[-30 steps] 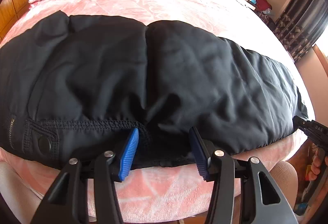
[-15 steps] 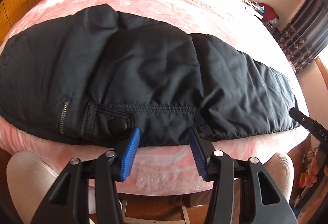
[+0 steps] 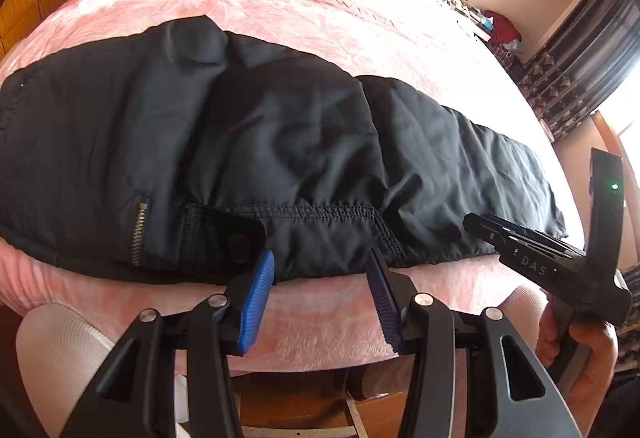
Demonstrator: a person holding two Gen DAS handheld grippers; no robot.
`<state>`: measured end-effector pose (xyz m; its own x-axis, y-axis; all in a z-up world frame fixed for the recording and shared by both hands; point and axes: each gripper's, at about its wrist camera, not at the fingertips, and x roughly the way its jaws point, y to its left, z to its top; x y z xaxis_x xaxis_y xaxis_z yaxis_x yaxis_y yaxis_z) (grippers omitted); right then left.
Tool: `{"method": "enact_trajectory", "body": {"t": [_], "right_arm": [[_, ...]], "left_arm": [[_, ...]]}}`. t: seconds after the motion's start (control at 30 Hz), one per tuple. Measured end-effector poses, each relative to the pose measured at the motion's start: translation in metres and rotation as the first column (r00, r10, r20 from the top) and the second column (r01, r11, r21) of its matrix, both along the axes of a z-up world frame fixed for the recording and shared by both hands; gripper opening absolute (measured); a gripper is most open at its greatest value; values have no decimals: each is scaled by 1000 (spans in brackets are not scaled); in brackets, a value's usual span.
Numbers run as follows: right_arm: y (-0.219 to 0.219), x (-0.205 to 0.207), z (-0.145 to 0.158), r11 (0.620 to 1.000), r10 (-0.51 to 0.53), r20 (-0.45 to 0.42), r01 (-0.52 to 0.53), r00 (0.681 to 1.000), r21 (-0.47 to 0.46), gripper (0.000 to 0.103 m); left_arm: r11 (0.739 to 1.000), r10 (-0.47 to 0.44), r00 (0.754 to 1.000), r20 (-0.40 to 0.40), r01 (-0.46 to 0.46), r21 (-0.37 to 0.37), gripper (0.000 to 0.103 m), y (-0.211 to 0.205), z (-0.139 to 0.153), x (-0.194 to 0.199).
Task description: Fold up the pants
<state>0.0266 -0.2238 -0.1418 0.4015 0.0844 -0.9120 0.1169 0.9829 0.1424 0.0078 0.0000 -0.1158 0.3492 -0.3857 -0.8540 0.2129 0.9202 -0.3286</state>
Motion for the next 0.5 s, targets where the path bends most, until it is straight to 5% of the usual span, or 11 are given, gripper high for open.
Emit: {"method": "enact_trajectory", "body": {"t": [0.1, 0.23, 0.4, 0.5], "right_arm": [[8, 1, 9, 1000, 27, 23, -27, 999, 9, 36], [32, 5, 14, 996, 90, 42, -90, 995, 14, 38], [58, 13, 9, 989, 144, 38, -145, 989, 24, 38], [69, 16, 6, 985, 170, 31, -170, 985, 10, 38]], "left_arm": [[997, 80, 996, -26, -80, -9, 66, 37, 8, 0], [985, 169, 985, -44, -170, -9, 66, 92, 15, 4], [940, 259, 943, -208, -296, -171, 61, 145, -10, 24], [919, 298, 920, -253, -348, -184, 59, 158, -22, 31]]}}
